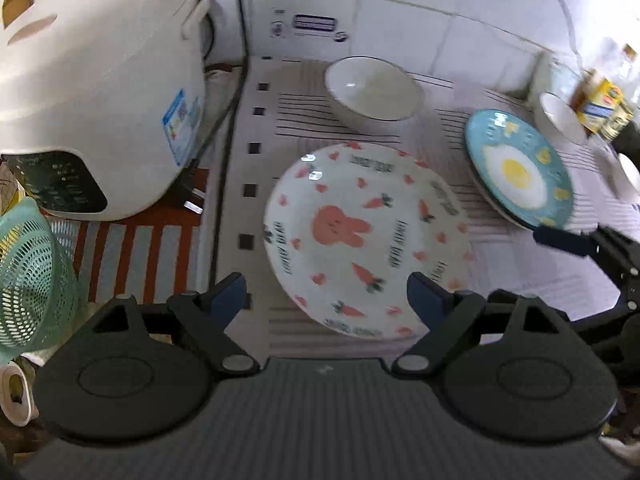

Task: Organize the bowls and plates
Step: 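Close both grippers on the pink bunny plate rim and lift it, then carry the bunny plate and lower it onto the blue egg plate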

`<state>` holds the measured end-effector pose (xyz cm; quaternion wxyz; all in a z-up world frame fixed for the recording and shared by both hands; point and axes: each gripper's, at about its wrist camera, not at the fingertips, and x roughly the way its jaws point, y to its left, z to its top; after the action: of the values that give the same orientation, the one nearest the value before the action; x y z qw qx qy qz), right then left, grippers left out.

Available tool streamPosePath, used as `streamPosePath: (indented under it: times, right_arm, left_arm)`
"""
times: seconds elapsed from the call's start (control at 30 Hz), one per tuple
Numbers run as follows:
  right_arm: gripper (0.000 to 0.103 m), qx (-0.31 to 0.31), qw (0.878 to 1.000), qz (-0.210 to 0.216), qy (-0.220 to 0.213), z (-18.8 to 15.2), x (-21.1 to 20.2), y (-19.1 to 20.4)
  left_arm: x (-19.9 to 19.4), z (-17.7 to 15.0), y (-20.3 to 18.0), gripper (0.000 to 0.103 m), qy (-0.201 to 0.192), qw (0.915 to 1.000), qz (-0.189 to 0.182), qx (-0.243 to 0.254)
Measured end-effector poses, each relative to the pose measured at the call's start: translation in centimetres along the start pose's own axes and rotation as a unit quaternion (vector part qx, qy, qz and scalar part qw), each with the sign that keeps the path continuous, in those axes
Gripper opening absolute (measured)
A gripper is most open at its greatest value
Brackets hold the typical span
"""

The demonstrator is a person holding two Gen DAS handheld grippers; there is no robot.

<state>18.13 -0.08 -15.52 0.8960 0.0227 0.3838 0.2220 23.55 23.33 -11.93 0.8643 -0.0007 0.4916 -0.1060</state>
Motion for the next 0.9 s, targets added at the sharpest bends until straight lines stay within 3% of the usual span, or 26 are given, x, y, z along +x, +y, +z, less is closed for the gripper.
streamPosePath:
  times: [0.17,0.27,0.33,0.43,0.5,0.53,0.6,0.7,0.9]
  right_arm:
    - [0.08,0.088,0.996,-0.005,0.031,-1.1,3.3,-2.5]
    - [0.065,0.128,0.99,0.018,0.05,-1.4,4.4,-3.6]
    - [0.06,0.147,0.988,0.024,0.049,-1.6,4.6,-4.0]
    - [0.056,0.17,0.983,0.038,0.051,-1.5,5.1,-4.4]
    - [0.052,0.178,0.982,0.042,0.05,-1.5,5.4,-4.5]
    - [0.05,0.183,0.981,0.041,0.049,-1.6,5.6,-4.6]
    - [0.037,0.198,0.978,0.043,0.046,-1.7,6.1,-4.9]
    - [0.017,0.211,0.976,0.039,0.047,-1.9,6.7,-5.3]
    - [0.017,0.223,0.972,0.056,0.044,-2.4,7.5,-5.9]
  left_arm:
    - [3.8,0.3,2.2,0.084,0.009,0.9998,0.005,-0.015]
    - [5.8,-0.3,2.3,0.073,0.022,0.9989,0.01,-0.04]
    - [7.0,-0.6,2.3,0.068,0.036,0.9979,0.007,-0.053]
    - [8.2,-0.8,3.0,0.055,0.044,0.9946,0.002,-0.094]
    - [8.7,-0.9,3.5,0.037,0.051,0.9928,-0.002,-0.108]
    - [8.9,-0.9,3.5,0.034,0.055,0.9928,-0.001,-0.107]
    - [8.9,-0.9,3.5,0.025,0.052,0.9938,-0.009,-0.099]
    - [9.2,-1.0,3.7,0.025,0.046,0.994,-0.014,-0.098]
    - [9.3,-1.5,4.6,0.025,0.035,0.9926,-0.036,-0.111]
